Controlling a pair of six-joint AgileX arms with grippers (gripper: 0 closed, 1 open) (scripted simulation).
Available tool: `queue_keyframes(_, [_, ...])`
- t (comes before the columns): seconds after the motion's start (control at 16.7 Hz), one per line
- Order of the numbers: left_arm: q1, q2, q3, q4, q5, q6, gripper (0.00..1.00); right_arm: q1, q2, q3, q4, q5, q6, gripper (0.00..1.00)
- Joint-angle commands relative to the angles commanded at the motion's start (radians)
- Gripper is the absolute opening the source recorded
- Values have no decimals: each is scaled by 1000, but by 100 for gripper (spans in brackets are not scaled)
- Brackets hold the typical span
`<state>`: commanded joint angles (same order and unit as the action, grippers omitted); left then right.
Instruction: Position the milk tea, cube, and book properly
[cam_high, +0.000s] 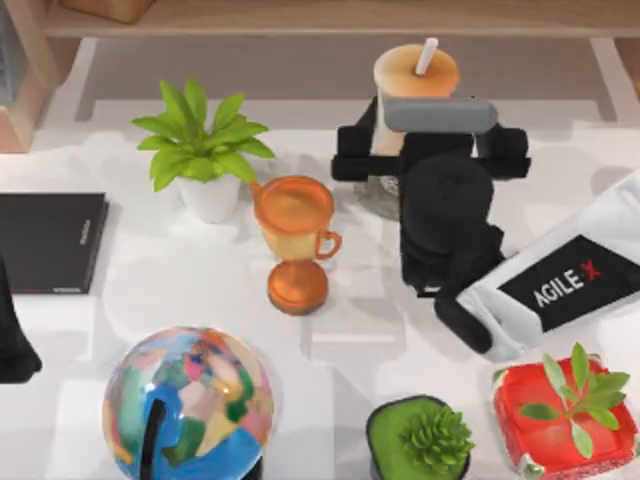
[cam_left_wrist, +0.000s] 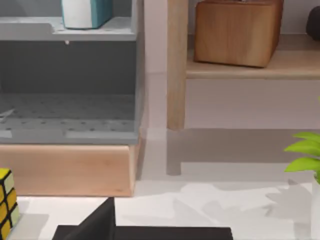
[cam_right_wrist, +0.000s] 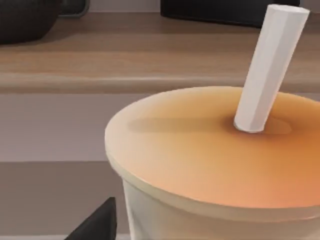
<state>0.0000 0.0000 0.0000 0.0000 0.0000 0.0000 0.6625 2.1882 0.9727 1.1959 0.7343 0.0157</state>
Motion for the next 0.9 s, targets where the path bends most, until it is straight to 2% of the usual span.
queue_keyframes(0.36, [0, 0, 0, 0, 0, 0, 100, 34, -141, -34, -105, 12, -2, 100])
queue_keyframes(0.9, [0, 0, 0, 0, 0, 0, 100, 15, -214, -68, -147, -14, -3, 100])
